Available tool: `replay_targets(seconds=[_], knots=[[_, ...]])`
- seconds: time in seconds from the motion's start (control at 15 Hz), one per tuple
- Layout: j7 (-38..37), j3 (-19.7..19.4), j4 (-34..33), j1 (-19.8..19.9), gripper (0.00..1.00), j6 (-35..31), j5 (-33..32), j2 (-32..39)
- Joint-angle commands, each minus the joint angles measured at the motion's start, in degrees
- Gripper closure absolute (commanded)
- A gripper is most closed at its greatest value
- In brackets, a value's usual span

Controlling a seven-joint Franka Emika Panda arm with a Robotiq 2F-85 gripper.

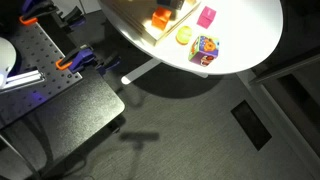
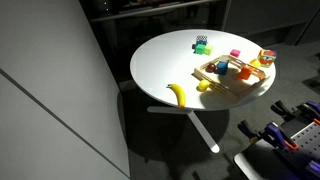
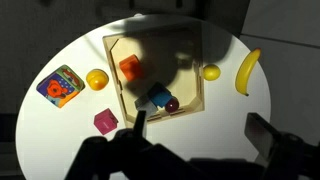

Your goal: Remove the orange toy block from the box

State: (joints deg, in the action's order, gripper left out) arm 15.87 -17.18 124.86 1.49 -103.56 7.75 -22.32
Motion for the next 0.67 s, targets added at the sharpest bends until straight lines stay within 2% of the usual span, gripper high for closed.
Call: replay_targets(seconds=[0.0, 0.6], knots=[[0.6, 1.58, -0.19, 1.92, 0.0, 0.2, 0.67, 0.26], [-0.55, 3.45, -4.51, 1.97, 0.0, 4.96, 0.9, 6.79]])
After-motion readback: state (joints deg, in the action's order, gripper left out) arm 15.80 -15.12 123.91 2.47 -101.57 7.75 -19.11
